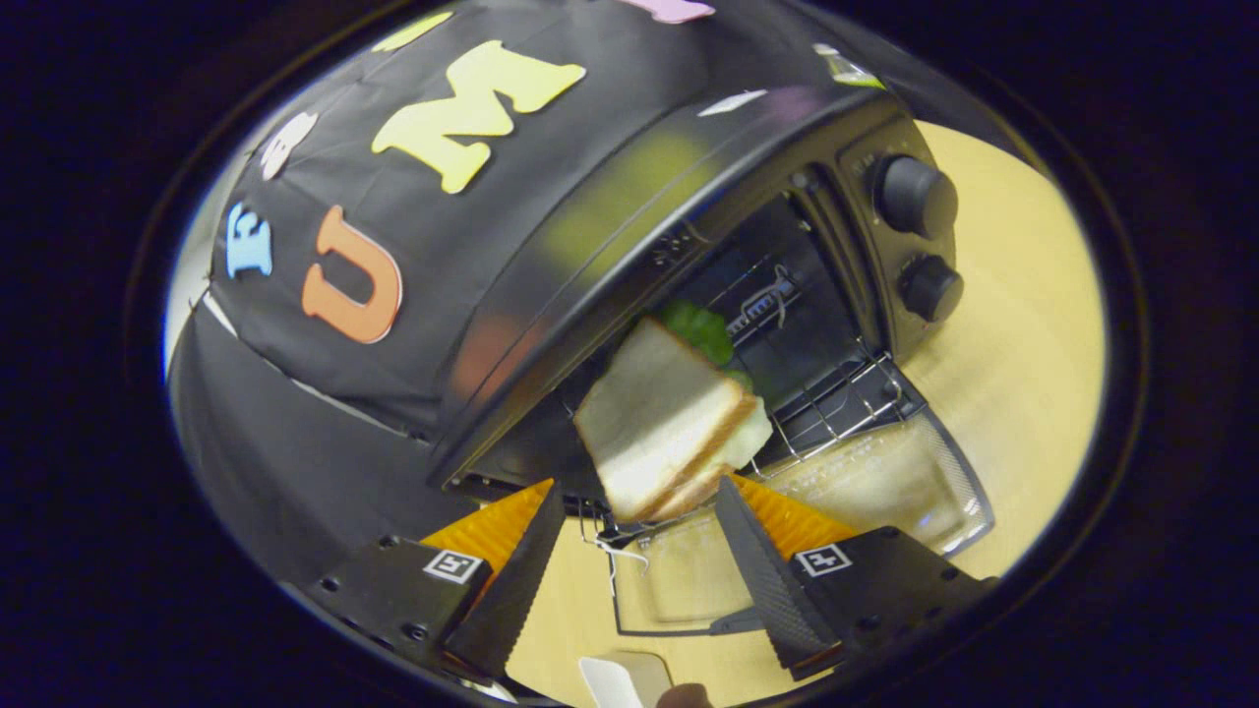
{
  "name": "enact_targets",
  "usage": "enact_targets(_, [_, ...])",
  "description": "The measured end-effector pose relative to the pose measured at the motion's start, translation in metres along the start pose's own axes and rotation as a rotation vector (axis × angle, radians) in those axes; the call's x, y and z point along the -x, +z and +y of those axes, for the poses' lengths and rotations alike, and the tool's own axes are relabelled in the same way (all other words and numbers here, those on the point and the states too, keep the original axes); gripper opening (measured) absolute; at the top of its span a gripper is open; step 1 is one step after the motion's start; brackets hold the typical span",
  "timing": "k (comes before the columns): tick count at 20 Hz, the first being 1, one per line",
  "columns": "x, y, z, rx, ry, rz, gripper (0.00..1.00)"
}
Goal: Open the toaster oven, put the food inside, and close the toaster oven door.
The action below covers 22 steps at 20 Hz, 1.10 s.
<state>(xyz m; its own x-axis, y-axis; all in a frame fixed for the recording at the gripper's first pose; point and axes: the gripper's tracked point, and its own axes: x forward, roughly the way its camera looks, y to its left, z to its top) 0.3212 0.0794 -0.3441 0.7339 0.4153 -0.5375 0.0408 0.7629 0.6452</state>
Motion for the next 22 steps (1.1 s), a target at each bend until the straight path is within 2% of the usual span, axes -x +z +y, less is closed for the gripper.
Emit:
enact_targets(7, [0.075, -0.008, 0.020, 0.261, -0.066, -0.050, 1.00])
enact_targets(13, [0.129, -0.021, 0.013, 0.568, -0.164, -0.149, 1.00])
enact_targets(17, [0.129, -0.040, -0.014, 0.600, -0.215, -0.163, 1.00])
enact_targets(22, [0.098, -0.079, -0.059, 0.565, -0.253, -0.098, 1.00])
